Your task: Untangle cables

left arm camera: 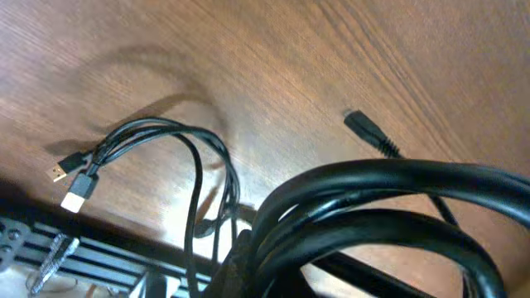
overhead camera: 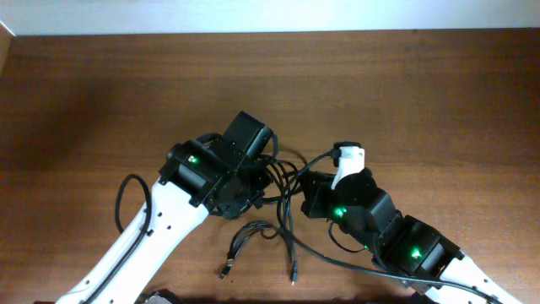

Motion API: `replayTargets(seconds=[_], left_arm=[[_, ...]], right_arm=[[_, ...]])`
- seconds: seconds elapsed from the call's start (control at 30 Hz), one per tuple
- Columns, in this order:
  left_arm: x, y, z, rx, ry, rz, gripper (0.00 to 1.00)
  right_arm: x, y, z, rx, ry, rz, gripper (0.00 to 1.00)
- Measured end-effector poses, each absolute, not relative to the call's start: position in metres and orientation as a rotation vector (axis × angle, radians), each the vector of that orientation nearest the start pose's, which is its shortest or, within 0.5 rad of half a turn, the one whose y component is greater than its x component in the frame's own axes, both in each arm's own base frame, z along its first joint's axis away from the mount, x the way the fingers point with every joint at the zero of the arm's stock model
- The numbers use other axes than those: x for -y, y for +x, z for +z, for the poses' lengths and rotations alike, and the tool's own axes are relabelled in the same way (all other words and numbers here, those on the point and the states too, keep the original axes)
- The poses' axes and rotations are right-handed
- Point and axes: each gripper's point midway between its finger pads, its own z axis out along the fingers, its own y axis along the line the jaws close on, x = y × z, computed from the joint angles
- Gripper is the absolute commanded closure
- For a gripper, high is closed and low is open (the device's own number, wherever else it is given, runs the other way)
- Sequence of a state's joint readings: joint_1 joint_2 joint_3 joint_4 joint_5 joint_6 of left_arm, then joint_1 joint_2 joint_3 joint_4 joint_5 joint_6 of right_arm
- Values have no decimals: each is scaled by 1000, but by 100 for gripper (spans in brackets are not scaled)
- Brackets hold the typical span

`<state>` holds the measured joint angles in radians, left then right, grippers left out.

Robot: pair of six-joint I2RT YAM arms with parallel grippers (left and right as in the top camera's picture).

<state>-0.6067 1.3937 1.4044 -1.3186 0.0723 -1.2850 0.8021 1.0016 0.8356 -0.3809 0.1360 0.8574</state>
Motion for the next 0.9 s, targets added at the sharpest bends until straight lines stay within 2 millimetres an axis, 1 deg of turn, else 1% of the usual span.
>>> replayTargets(seconds=[0.07,0.13,0.17,0.2,0.23,0.27,0.3,0.33,0.4,0.43,0.47,0.5,0.53,0.6,0.63,0.67,0.73,0.77,0.83,0.9], left_arm=[[176,223,198,-2882,-963,-418,100],[181,224,199,-2900,-887,-444,100],[184,227,201,-2901,-819,-464,100],[187,231,202,-2901,-723,-486,100],[184,231,201,-2906,-675,-453,100],[174,229,198,-2910,-652,-376,100],[161,231,197,-2887,-632,-277,100],[148,234,196,-2858,-625,-174,100],[128,238,196,-2808,-615,-30,100],[123,241,197,-2785,-606,8,100],[119,243,198,-2770,-601,31,100],[117,244,199,-2758,-597,50,100],[115,244,199,-2753,-591,65,100],[114,245,200,-2754,-561,76,100],[116,246,200,-2761,-534,67,100],[121,246,199,-2777,-496,33,100],[134,246,199,-2808,-442,-53,100],[137,246,198,-2815,-431,-72,100],[148,244,199,-2823,-381,-116,100],[163,241,200,-2820,-313,-155,100]], right_arm=[[-218,250,218,-2262,236,787,96],[-213,247,211,-2288,281,763,96],[-209,246,207,-2303,298,742,93],[-208,245,205,-2314,301,732,52],[-200,245,201,-2323,308,680,34],[-191,245,196,-2336,316,625,27],[-184,245,191,-2347,312,572,18],[-183,245,191,-2348,290,556,15],[-183,246,192,-2343,246,546,16],[-188,247,197,-2324,203,565,16],[-197,249,209,-2280,118,612,16],[-208,248,225,-2222,7,670,16],[-218,245,242,-2156,-109,724,16],[-233,234,263,-2062,-316,787,16],[-240,227,267,-2025,-439,799,18],[-244,223,266,-2006,-522,790,23],[-249,222,260,-2003,-594,774,24],[-250,223,256,-2011,-605,768,26],[-255,226,243,-2045,-634,748,50],[-258,229,236,-2058,-648,740,88]])
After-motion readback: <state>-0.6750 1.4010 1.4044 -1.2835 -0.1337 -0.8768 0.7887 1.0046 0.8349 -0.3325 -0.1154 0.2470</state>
